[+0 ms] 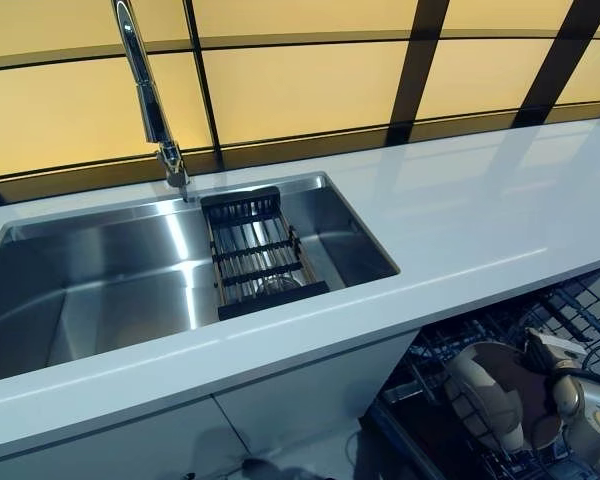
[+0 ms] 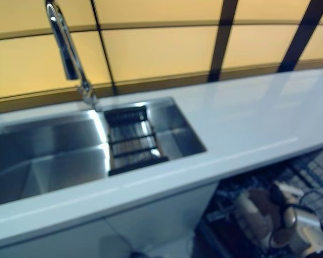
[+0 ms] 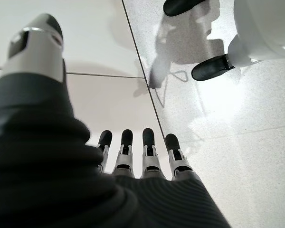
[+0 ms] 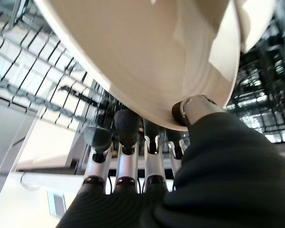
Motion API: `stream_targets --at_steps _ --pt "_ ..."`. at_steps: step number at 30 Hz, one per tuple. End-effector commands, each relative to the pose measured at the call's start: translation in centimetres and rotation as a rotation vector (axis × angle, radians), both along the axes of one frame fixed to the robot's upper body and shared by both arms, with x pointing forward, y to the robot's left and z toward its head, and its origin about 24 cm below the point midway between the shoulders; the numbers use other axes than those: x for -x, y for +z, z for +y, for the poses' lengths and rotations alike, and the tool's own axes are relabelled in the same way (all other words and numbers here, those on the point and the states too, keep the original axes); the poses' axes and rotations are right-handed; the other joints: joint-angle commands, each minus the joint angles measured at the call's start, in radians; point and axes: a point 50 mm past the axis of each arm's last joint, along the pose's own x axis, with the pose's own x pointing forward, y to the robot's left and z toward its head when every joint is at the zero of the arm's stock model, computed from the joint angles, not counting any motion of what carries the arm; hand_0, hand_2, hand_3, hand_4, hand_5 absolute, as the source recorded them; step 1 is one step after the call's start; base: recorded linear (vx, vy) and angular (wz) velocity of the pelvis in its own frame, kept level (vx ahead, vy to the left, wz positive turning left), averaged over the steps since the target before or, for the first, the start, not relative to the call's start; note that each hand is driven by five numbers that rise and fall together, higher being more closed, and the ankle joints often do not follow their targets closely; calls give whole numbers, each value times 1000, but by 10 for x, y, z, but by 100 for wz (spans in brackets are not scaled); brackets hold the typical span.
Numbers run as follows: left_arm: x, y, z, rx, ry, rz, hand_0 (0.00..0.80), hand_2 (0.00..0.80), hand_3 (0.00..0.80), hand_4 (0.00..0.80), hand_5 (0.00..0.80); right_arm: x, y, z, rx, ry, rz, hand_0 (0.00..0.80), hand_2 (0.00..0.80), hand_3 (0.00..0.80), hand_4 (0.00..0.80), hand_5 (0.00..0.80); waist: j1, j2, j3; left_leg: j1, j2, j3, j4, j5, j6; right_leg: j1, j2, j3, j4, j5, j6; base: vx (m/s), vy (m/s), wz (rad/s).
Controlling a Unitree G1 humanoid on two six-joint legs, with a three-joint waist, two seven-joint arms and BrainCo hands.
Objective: Take plates into dishwasher
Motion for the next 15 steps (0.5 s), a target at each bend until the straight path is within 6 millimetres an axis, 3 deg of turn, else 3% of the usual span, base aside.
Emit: stream_targets --at_steps 1,11,15 --pt "-11 6 13 -71 -14 -39 0 0 0 0 0 -15 1 32 -147 81 -41 800 800 800 800 800 16 -42 -15 -11 -27 -70 7 -49 37 -30 -30 -15 37 16 101 0 0 0" --pt "-11 6 11 -72 -23 -39 0 0 0 0 0 -7 -40 59 -372 51 102 800 800 800 800 800 27 -49 -16 -4 -25 -72 8 -50 38 -23 -30 -19 35 18 100 0 0 0" --pt "-10 6 12 -80 -30 -36 0 0 0 0 0 -6 -47 63 -425 34 118 800 800 800 800 800 33 -51 -18 -3 -24 -76 8 -50 38 -18 -32 -22 32 20 99 0 0 0"
